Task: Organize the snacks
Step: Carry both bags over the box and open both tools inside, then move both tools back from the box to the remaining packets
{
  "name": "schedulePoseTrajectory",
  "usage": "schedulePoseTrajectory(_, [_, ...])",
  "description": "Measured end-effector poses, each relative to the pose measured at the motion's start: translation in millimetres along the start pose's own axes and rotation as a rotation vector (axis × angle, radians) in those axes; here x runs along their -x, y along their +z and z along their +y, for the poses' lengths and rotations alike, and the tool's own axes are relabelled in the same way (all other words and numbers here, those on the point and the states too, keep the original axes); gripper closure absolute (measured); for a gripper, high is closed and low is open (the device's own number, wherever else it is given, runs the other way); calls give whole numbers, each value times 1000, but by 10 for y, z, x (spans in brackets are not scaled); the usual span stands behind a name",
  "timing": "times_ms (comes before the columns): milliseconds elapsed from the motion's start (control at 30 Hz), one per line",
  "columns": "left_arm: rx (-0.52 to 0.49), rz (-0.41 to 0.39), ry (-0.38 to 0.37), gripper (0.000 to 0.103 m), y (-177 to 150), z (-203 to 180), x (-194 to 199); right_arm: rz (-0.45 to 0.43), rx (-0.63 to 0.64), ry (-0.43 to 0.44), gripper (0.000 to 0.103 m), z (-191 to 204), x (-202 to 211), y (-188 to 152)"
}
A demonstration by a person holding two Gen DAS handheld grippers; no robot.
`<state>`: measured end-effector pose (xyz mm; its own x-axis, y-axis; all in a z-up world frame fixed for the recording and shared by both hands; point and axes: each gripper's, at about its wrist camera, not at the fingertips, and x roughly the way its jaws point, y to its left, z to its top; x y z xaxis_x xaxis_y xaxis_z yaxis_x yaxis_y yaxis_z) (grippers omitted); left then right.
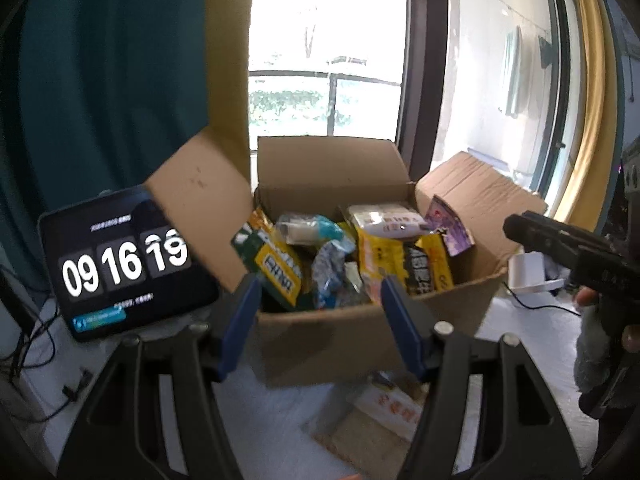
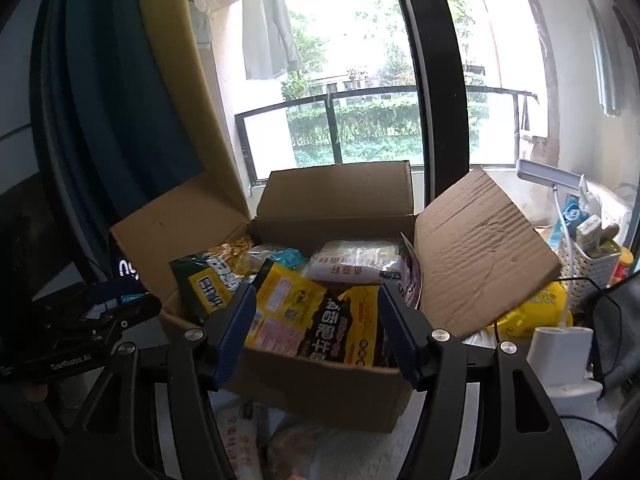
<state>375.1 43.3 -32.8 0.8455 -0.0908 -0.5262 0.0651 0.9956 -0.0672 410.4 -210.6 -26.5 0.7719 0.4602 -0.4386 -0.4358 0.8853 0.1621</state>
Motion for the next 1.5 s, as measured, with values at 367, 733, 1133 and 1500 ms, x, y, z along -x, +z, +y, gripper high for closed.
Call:
schedulePoseTrajectory(367, [47,-9,12,39,-279,154,440,11,19,2,37,251,300,-176])
schedulePoseTrajectory(733, [98,85,64,39,-778,283,496,98,24,-22,37,334,353,-562])
schedulePoseTrajectory(1133, [223,252,62,36,-1254,283,194,229,-24,-13,37,129,3,-1039])
schedulePoseTrajectory(1500, [207,308,125,28,-1440,297,94,245,18,132,37,387,-53,-1187])
